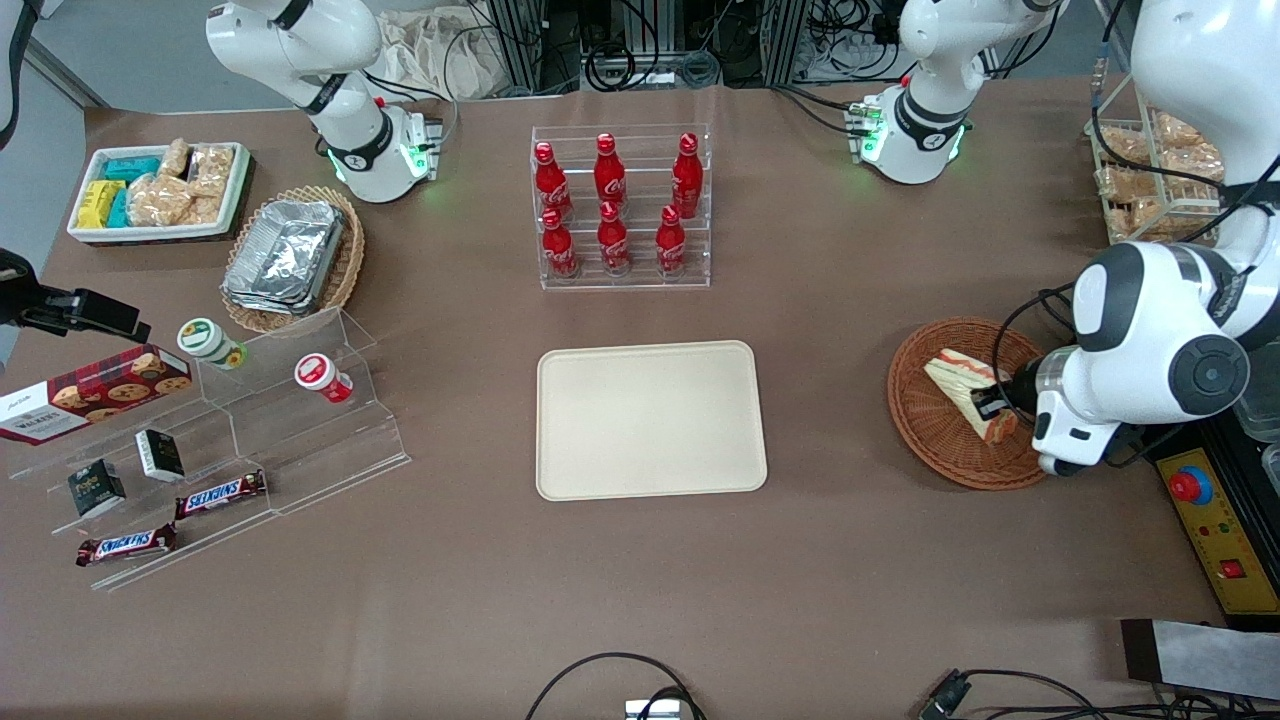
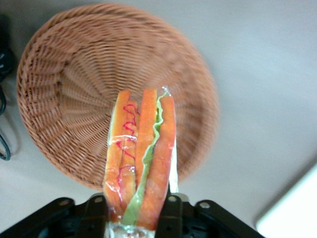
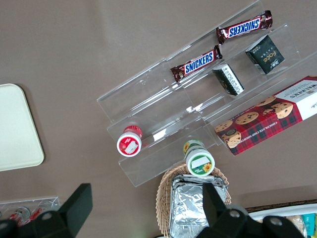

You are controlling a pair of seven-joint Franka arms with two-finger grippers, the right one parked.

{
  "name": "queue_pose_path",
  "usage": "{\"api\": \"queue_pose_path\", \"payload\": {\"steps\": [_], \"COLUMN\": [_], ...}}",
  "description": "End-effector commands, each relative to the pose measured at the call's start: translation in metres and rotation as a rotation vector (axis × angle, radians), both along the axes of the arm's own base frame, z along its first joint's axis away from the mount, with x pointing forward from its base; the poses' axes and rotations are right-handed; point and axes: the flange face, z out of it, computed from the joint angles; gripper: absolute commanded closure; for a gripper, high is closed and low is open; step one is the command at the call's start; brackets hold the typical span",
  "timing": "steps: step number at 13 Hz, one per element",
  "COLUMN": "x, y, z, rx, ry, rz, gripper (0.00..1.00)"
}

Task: Place sandwich from basket to tray
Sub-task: 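Carry the sandwich with the left gripper over to the cream tray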

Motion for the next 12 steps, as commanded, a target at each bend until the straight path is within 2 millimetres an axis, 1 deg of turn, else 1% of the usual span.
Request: {"api": "queue_pose_path", "payload": {"steps": [1, 3, 4, 5, 8, 9, 12], "x": [0.006, 0.001, -0.004, -0.011, -0.021, -0.021, -0.014], "y": [-0.076, -0.146, -0.174, -0.197, -0.258, -0.273, -0.284], "z": [0.040, 0.036, 0.028, 0.017, -0.029, -0.043, -0.100], "rx": [-0.024, -0.057, -0.067, -0.079, -0.115, -0.131, -0.162], "ry": [-0.022, -0.031, -0.025, -0.010, 0.006, -0.003, -0.036], "rz": [-0.132, -0.269, -0.307, -0.339, -0.422, -0.437, -0.440], "gripper": [1.00, 1.00, 1.00, 1.00, 1.00, 1.00, 1.00]}}
